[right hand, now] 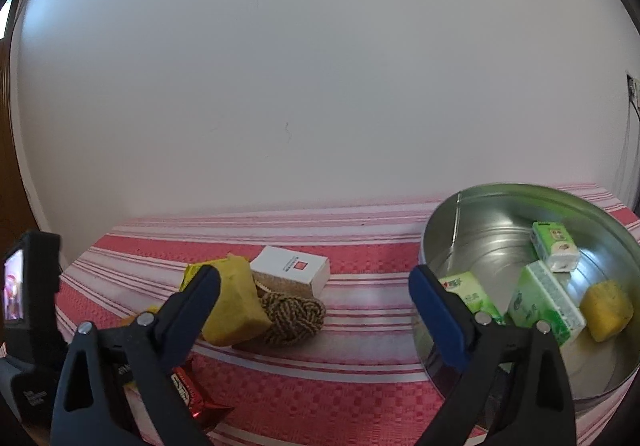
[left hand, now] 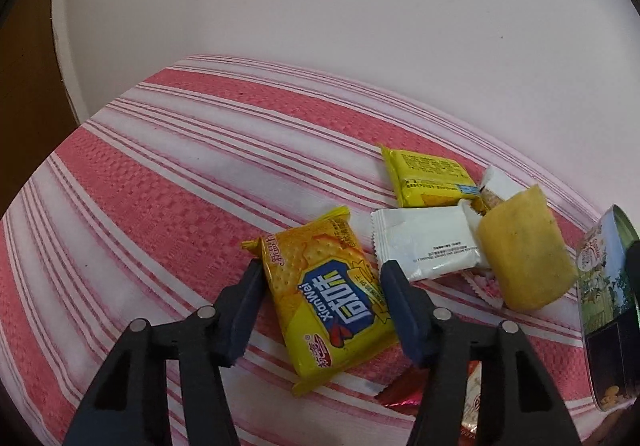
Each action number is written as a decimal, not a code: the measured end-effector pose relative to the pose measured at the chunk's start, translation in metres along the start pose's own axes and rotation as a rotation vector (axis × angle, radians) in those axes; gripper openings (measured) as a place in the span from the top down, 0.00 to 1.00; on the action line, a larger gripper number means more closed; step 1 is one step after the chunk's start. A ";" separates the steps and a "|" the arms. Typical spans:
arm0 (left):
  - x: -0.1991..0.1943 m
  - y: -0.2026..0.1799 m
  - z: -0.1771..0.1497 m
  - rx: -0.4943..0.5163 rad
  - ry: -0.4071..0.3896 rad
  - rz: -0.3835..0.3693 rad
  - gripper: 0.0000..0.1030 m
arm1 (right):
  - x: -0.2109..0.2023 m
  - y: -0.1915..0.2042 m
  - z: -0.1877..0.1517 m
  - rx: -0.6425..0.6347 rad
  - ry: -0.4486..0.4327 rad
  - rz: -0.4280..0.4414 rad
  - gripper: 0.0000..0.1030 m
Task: Organize objects
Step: 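Grasp the yellow biscuit packet with the left tool while the right tool grasps a yellow sponge, then carry the biscuit packet and sponge toward the metal tin, then open the left tool over the tin while the right tool releases the sponge inside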
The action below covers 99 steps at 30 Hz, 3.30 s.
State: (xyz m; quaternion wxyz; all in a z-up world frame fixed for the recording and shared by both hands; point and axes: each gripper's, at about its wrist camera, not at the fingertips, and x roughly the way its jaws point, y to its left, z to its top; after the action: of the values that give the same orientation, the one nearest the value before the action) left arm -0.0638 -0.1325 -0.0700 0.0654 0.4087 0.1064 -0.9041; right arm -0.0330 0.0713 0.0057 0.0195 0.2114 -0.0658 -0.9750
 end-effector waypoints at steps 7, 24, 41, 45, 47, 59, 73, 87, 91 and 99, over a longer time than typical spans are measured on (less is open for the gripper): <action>-0.016 0.011 0.000 -0.072 -0.059 0.035 0.41 | 0.019 0.025 0.000 -0.087 0.057 0.023 0.06; -0.013 0.043 0.010 -0.180 -0.117 0.100 0.41 | 0.060 0.077 -0.011 -0.329 0.310 0.059 0.56; -0.051 0.036 0.011 -0.121 -0.365 0.011 0.41 | -0.031 -0.012 0.029 0.047 -0.002 0.175 0.77; -0.058 0.028 0.007 -0.114 -0.396 0.019 0.41 | -0.055 -0.029 0.036 0.059 -0.113 0.076 0.77; -0.060 0.018 0.004 -0.100 -0.393 0.006 0.41 | -0.064 -0.034 0.038 0.051 -0.153 0.042 0.77; -0.084 -0.065 -0.012 0.064 -0.427 -0.086 0.41 | -0.094 -0.058 0.043 -0.025 -0.256 -0.091 0.77; -0.122 -0.152 -0.035 0.207 -0.458 -0.175 0.41 | -0.109 -0.107 0.057 -0.003 -0.298 -0.200 0.77; -0.133 -0.211 -0.054 0.315 -0.439 -0.248 0.41 | -0.110 -0.167 0.067 -0.006 -0.265 -0.317 0.77; -0.129 -0.236 -0.061 0.354 -0.417 -0.260 0.41 | -0.102 -0.183 0.062 -0.022 -0.237 -0.340 0.77; -0.113 -0.266 -0.069 0.386 -0.353 -0.276 0.41 | -0.082 -0.214 0.051 -0.053 -0.159 -0.357 0.77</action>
State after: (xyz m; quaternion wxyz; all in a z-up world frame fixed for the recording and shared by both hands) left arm 0.0061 0.1457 0.0080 -0.1195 0.2315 -0.0259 -0.9651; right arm 0.0177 0.2948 0.0562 -0.1533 0.1414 -0.0029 -0.9780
